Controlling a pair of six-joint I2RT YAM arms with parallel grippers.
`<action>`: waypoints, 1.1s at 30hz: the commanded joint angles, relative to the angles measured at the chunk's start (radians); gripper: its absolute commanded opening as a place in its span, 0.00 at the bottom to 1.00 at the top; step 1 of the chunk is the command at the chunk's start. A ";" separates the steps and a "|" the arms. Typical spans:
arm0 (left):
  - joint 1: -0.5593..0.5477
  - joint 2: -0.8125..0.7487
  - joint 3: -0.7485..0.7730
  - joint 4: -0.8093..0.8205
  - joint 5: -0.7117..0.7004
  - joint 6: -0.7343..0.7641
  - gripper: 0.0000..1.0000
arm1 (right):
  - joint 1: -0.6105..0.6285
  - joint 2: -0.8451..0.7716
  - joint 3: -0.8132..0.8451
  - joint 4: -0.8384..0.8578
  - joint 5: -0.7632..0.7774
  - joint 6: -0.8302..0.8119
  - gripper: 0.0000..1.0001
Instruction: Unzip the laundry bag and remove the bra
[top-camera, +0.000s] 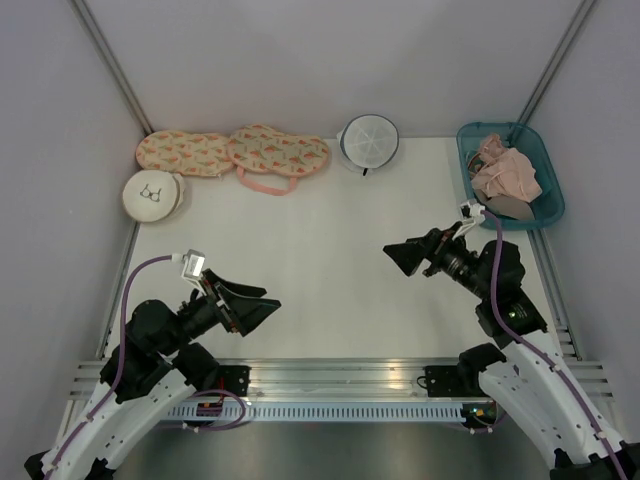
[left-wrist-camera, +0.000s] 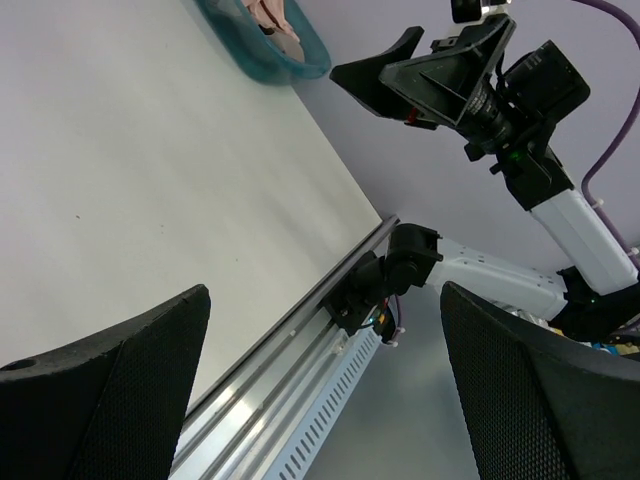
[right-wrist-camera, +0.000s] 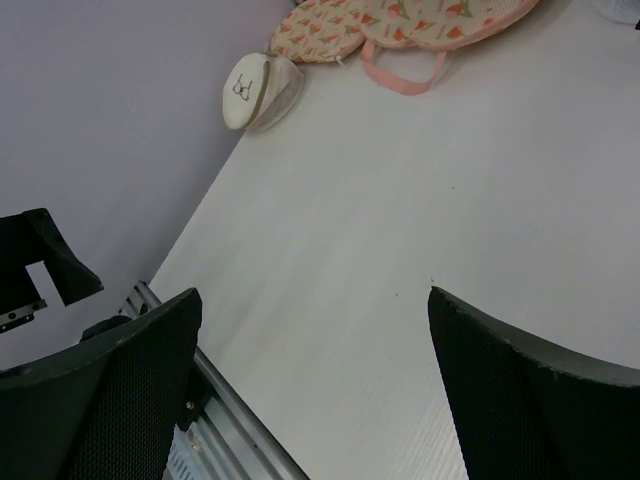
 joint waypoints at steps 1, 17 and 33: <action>-0.004 0.009 0.016 0.035 -0.017 0.044 1.00 | 0.002 0.054 0.000 0.060 0.051 -0.003 0.98; -0.004 -0.058 -0.001 -0.025 -0.030 0.016 1.00 | -0.044 0.870 0.284 0.269 0.542 -0.056 0.98; -0.004 -0.143 0.027 -0.121 -0.062 -0.005 1.00 | -0.148 1.562 0.885 0.419 0.368 0.026 0.98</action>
